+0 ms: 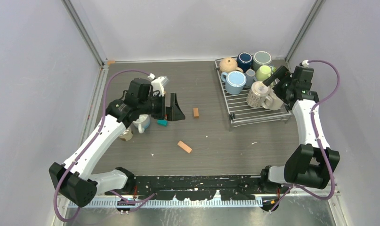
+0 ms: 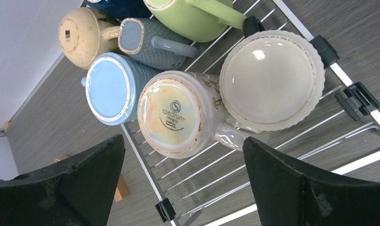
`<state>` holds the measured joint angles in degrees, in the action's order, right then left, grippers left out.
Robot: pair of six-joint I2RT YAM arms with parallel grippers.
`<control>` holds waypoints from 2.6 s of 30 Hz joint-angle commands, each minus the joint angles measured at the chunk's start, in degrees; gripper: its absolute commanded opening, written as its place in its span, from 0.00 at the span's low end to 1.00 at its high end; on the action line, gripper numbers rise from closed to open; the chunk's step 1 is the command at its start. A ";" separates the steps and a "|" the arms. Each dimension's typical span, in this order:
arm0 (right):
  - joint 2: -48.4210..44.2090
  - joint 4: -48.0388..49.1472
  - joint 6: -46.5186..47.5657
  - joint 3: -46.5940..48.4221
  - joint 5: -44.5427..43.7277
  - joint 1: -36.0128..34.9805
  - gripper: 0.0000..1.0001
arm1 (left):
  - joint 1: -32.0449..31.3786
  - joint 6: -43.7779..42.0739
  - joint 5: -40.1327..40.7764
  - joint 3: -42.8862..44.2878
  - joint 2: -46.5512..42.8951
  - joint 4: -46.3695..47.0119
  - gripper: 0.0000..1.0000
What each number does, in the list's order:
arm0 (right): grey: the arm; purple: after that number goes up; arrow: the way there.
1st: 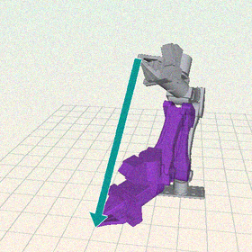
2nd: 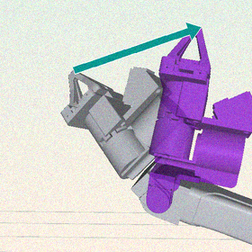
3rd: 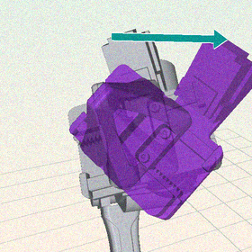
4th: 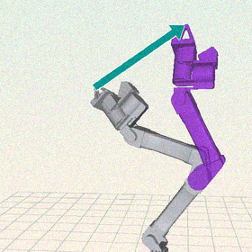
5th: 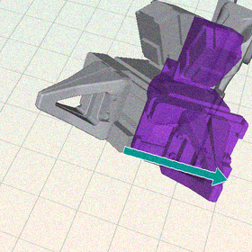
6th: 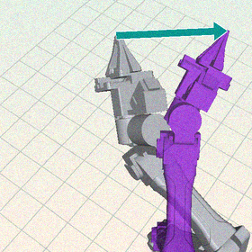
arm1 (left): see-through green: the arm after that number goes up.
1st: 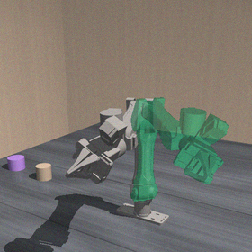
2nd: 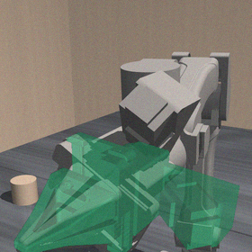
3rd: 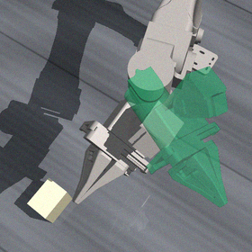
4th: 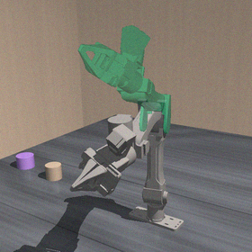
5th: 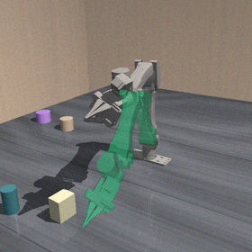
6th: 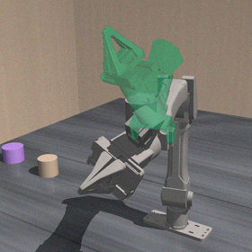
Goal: Unload the cups from the dish rack
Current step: Adjust the cup in the dish rack.
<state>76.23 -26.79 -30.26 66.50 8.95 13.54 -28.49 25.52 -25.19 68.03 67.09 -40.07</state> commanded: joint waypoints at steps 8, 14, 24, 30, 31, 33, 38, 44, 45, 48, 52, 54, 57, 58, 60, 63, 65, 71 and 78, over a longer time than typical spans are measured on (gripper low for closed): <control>-0.07 5.34 -0.24 -3.87 -1.42 0.09 1.00 | -1.02 0.06 -1.80 0.39 -0.40 2.24 1.00; 0.41 8.86 -0.10 -6.83 -2.38 0.13 1.00 | -1.48 -0.03 -1.99 0.39 -0.21 2.45 1.00; -0.90 15.63 -1.82 -11.40 2.02 0.09 1.00 | -1.72 -0.26 -1.79 -0.12 -0.49 2.65 1.00; -2.04 16.50 -3.66 -12.67 4.61 0.04 1.00 | -1.74 -0.37 -1.66 -0.03 0.00 2.55 1.00; -2.31 16.46 -3.85 -12.93 4.93 -0.02 1.00 | -1.74 -0.38 -1.70 -0.01 -0.03 2.54 1.00; -2.80 16.34 -3.81 -13.14 5.09 -0.03 1.00 | -1.70 -0.44 -1.43 0.04 -0.03 2.46 1.00; -3.19 16.02 -3.66 -13.39 5.79 -0.31 1.00 | -1.83 -0.38 -1.18 0.11 0.22 2.19 1.00; -3.21 15.11 -3.07 -12.69 5.31 -3.67 1.00 | -1.78 -0.43 -1.00 0.00 0.74 2.15 1.00; -3.33 14.66 -2.59 -12.44 4.49 -4.18 1.00 | -1.78 -0.39 -0.92 0.06 0.85 2.11 1.00; -3.56 13.82 -1.59 -11.85 3.20 -4.40 1.00 | -1.91 -0.38 -0.85 0.05 0.95 2.01 1.00; -3.58 12.49 0.07 -10.93 1.25 -4.40 1.00 | -2.01 -0.58 -0.67 0.06 1.03 1.92 1.00; -3.40 12.20 0.88 -10.48 0.10 -4.47 1.00 | -2.01 -0.58 -0.63 0.07 1.14 1.89 1.00; -2.79 11.95 2.26 -9.98 -1.28 -4.40 1.00 | -2.09 -0.56 -0.65 0.00 1.29 1.93 1.00; -2.56 12.31 2.57 -10.05 -1.33 -4.48 1.00 | -2.09 -0.58 -0.65 0.04 1.37 1.93 1.00; -1.97 13.54 3.06 -10.41 -1.11 -4.76 1.00 | -2.14 -0.56 -0.78 -0.04 1.53 2.00 1.00; -0.76 15.20 3.64 -10.99 -1.19 -5.94 1.00 | -2.17 -0.56 -0.83 -0.10 1.86 1.95 1.00; -0.16 16.05 4.01 -11.19 -1.46 -7.22 1.00 | -2.23 -0.56 -0.83 -0.16 1.86 2.02 1.00; 0.32 16.18 4.23 -11.22 -4.03 -12.44 1.00 | -2.27 -0.65 -0.56 -0.24 1.82 1.85 1.00; 1.06 11.07 2.19 -8.72 -8.62 -18.27 1.00 | -2.26 -0.64 -0.30 -0.59 1.79 1.87 1.00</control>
<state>76.66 -13.85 -27.18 53.89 4.62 -1.43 -30.39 25.28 -25.54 67.88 69.14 -39.72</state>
